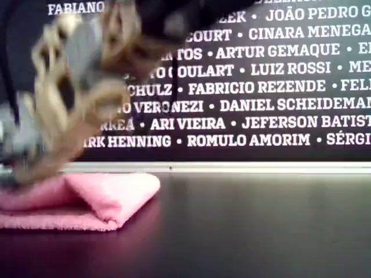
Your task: Fold a cloth
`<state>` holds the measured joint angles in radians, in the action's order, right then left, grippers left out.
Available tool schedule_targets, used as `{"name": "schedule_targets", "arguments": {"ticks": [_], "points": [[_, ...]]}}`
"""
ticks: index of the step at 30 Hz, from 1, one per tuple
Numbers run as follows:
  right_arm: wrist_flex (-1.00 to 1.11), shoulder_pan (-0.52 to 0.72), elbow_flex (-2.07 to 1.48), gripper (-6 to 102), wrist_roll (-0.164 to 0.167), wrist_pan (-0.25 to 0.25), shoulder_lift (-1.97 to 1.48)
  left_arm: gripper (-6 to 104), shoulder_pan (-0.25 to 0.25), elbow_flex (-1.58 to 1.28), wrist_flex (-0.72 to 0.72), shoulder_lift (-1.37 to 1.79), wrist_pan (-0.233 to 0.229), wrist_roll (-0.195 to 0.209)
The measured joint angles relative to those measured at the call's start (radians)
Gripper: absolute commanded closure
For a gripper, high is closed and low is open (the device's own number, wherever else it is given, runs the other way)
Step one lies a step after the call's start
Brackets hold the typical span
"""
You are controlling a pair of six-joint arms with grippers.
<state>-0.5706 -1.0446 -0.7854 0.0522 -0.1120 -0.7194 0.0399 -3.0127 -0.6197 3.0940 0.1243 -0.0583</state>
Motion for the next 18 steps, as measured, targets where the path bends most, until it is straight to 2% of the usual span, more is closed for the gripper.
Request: {"name": "schedule_targets", "arguments": {"ticks": [7, 12, 15, 18], "points": [[-0.054, 0.0, 0.0, 44, 0.0, 0.0, -0.161, 37, 0.0, 0.0, 0.0, 0.0, 0.0, 0.0], [-0.147, 0.044, -0.049, 45, 0.0, 0.0, -0.295, 37, 0.0, 0.0, 0.0, 0.0, 0.0, 0.0], [-0.252, 0.083, -0.144, 54, -0.002, 0.0, -0.399, 37, 0.0, 0.0, 0.0, 0.0, 0.0, 0.0], [-0.373, 0.124, -0.273, 74, -0.009, 0.0, -0.517, 37, 0.0, 0.0, 0.0, 0.0, 0.0, 0.0]]}}
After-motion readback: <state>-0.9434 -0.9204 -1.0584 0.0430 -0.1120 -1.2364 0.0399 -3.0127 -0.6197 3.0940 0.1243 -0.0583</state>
